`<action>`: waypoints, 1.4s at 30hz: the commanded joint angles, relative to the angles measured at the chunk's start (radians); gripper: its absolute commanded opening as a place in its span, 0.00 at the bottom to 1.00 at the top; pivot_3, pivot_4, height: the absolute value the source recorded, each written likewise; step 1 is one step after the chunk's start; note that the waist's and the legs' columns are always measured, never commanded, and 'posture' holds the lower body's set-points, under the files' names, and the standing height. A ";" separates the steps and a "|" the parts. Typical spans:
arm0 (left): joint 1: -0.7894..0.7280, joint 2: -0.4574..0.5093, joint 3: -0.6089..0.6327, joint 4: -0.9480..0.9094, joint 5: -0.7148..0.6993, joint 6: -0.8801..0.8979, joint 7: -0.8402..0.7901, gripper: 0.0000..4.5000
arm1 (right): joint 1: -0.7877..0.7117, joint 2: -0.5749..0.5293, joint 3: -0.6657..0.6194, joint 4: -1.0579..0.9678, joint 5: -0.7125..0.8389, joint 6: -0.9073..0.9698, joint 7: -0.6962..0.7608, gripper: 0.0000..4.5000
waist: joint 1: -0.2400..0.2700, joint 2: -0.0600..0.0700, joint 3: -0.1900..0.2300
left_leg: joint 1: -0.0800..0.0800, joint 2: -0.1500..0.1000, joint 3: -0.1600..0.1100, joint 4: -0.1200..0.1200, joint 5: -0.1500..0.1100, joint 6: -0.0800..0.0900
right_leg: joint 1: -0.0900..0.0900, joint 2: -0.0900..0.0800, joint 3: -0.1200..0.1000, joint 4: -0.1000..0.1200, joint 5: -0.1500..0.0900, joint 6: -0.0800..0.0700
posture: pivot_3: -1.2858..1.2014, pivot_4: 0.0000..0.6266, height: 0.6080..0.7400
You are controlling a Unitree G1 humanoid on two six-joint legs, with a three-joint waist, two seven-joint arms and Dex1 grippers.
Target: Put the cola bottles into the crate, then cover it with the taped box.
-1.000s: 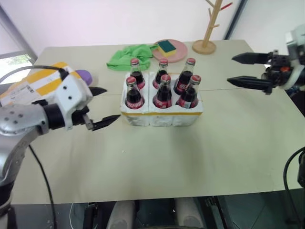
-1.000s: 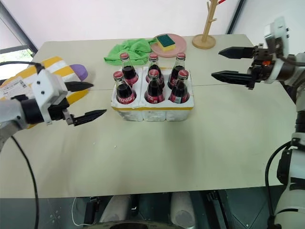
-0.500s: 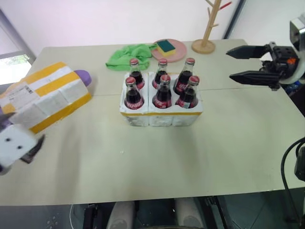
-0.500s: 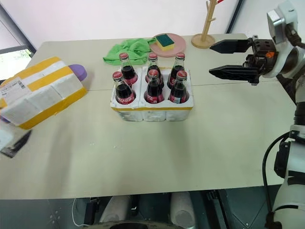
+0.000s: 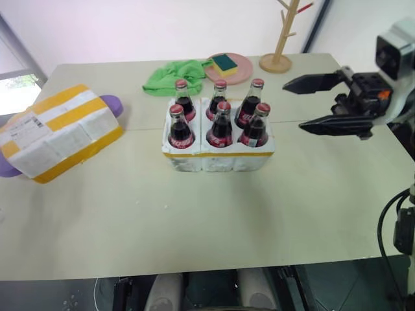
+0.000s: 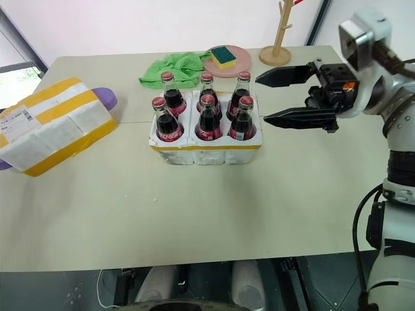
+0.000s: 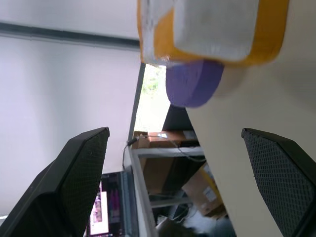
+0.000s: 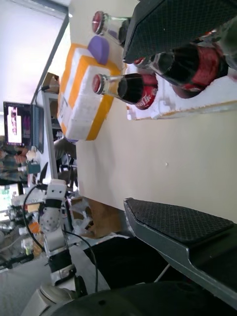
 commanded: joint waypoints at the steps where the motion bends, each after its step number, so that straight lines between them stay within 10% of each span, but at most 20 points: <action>1: -0.034 0.080 -0.031 0.171 0.030 -0.066 0.075 1.00 | -0.014 0.001 -0.035 -0.047 0.035 0.019 -0.028 0.99 | 0.000 0.000 0.000 | 0.000 0.000 0.000 0.000 0.000 0.000 | 0.000 0.000 0.000 0.000 0.000 0.000 | 0.52 0.24 1.00; 13: -0.480 0.324 -0.452 0.811 0.109 -0.265 0.277 1.00 | -0.016 -0.021 -0.051 -0.052 0.044 0.049 -0.063 0.99 | 0.005 -0.001 -0.001 | 0.000 0.000 0.001 -0.003 0.000 0.000 | -0.002 0.000 -0.001 0.001 0.002 0.003 | 0.52 0.24 1.00; 36: -0.987 0.264 -0.852 1.191 0.131 -0.237 0.391 1.00 | 0.012 -0.073 -0.095 -0.053 0.052 0.053 -0.095 0.99 | 0.005 -0.002 -0.001 | 0.002 0.000 0.001 0.002 0.001 0.000 | -0.001 0.001 -0.001 0.012 0.004 0.007 | 0.52 0.24 1.00; 42: -1.049 0.257 -0.897 1.212 0.147 -0.212 0.396 0.49 | 0.025 -0.069 -0.101 -0.064 0.060 0.054 -0.099 1.00 | 0.018 -0.003 -0.001 | 0.002 0.000 0.001 0.004 0.000 0.000 | -0.001 0.001 -0.001 0.012 0.004 0.007 | 0.52 0.24 1.00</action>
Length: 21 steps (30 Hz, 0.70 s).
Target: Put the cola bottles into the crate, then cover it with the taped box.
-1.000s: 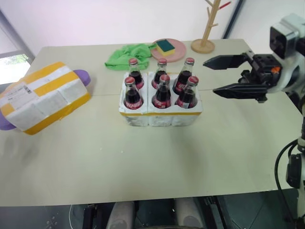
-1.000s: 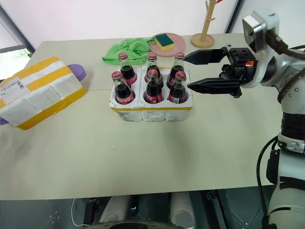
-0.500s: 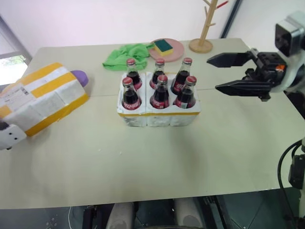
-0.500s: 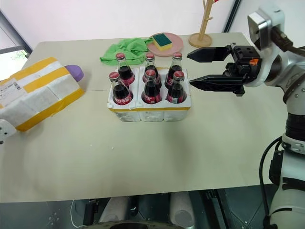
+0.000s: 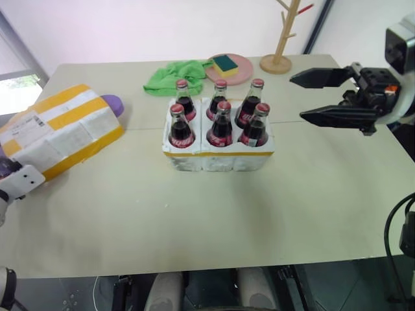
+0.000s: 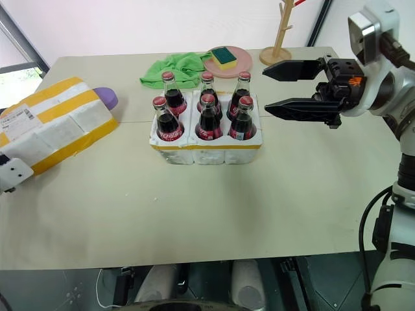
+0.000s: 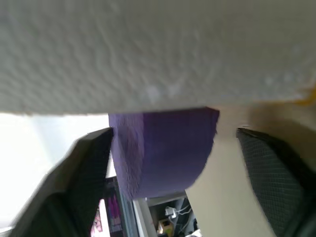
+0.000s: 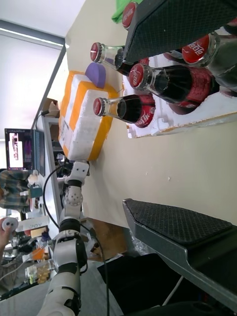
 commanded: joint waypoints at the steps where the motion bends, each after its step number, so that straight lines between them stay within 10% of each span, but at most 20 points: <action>1: -0.031 0.014 -0.024 0.017 -0.002 0.022 0.011 0.38 | -0.004 -0.010 -0.043 -0.019 0.021 -0.012 -0.005 1.00 | 0.008 0.000 0.000 | 0.000 0.000 0.000 0.000 0.000 0.000 | 0.000 0.000 0.000 0.000 0.000 0.000 | 0.52 0.24 1.00; 7: -0.050 0.016 -0.035 0.027 -0.021 0.032 0.011 0.07 | 0.010 -0.010 -0.052 -0.026 0.026 -0.013 -0.011 1.00 | 0.013 0.000 0.000 | 0.000 0.000 0.000 0.000 0.000 0.000 | 0.000 0.000 0.000 0.000 0.000 0.000 | 0.52 0.24 1.00; 21: -0.041 0.088 -0.012 -0.029 -0.052 -0.010 0.002 0.06 | 0.020 -0.014 -0.038 -0.002 -0.005 -0.052 -0.004 1.00 | 0.013 0.000 0.000 | 0.000 0.000 0.000 0.000 0.000 0.000 | 0.000 0.000 0.000 0.000 0.000 0.000 | 0.52 0.24 1.00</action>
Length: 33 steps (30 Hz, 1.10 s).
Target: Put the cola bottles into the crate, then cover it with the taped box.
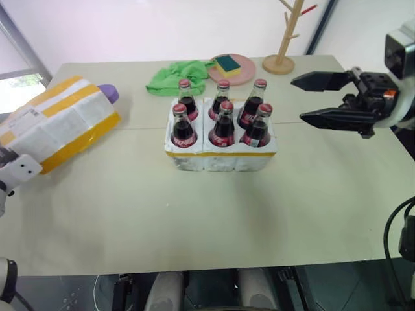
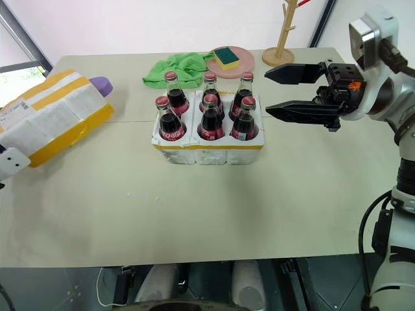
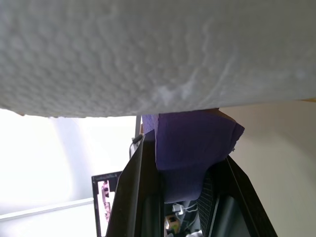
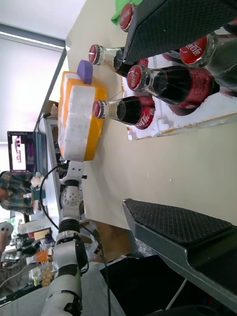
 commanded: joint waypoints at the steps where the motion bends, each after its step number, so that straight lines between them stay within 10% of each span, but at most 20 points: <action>1: -0.005 0.074 0.026 -0.046 -0.042 -0.031 -0.025 0.06 | -0.007 -0.025 -0.019 0.015 -0.023 -0.046 0.018 1.00 | 0.001 0.000 0.000 | 0.000 0.000 0.000 0.000 0.000 0.000 | 0.000 0.000 0.000 0.000 0.000 0.000 | 0.52 0.24 1.00; 19: -0.226 0.152 0.070 -0.427 -0.120 -0.039 -0.271 0.06 | 0.021 -0.021 -0.032 0.131 -0.099 -0.143 -0.005 1.00 | -0.001 -0.001 0.000 | -0.001 0.000 0.000 0.000 0.000 0.000 | 0.000 0.000 0.000 0.000 0.000 0.000 | 0.52 0.24 1.00; 33: -0.463 -0.047 0.019 -0.793 -0.173 0.086 -0.564 0.06 | 0.135 -0.082 -0.106 0.118 -0.101 -0.159 -0.017 1.00 | 0.003 -0.002 0.000 | -0.001 -0.001 0.000 0.002 0.000 0.000 | 0.001 0.001 0.000 0.000 0.000 0.001 | 0.52 0.24 1.00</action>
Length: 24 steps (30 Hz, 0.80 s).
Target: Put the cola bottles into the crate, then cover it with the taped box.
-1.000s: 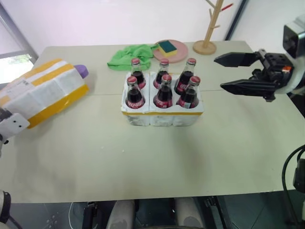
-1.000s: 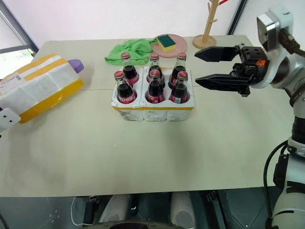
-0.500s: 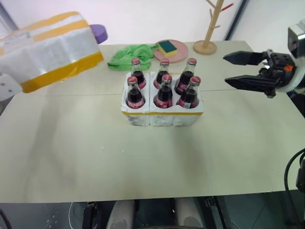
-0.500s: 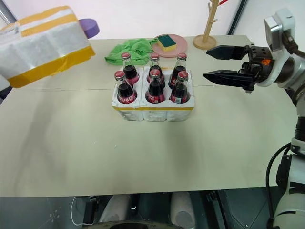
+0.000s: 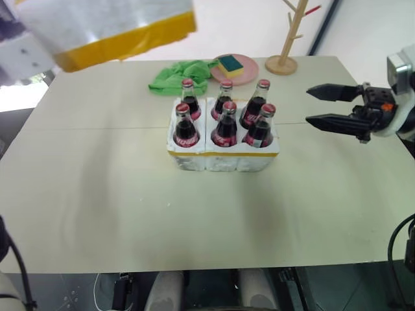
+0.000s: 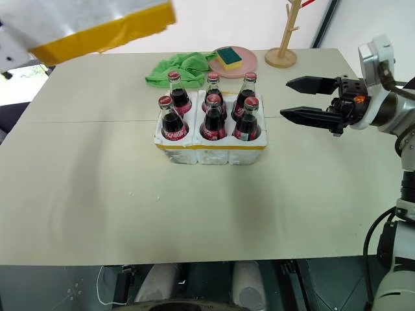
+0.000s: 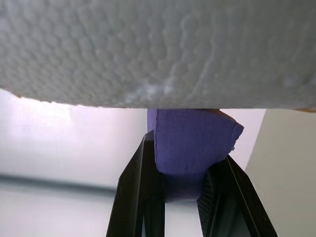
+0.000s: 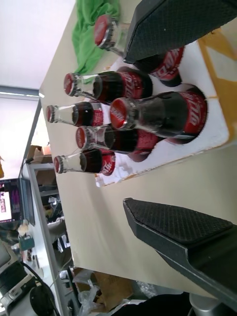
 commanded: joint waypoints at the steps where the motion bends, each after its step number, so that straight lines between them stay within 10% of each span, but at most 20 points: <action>1: -0.025 -0.026 0.000 -0.131 -0.029 0.053 -0.064 0.06 | 0.003 -0.048 -0.075 -0.021 0.018 -0.005 0.001 1.00 | -0.001 0.000 0.000 | 0.000 0.000 0.000 0.000 0.000 0.000 | 0.000 0.000 0.000 0.000 0.000 0.000 | 0.52 0.24 1.00; 24: 0.118 -0.134 -0.122 -0.711 0.190 0.394 -0.327 0.06 | 0.033 0.006 -0.097 -0.048 0.058 0.028 -0.075 1.00 | -0.005 0.000 0.000 | 0.001 0.000 0.000 0.000 0.000 0.000 | 0.001 0.001 0.001 0.000 0.000 0.000 | 0.52 0.24 1.00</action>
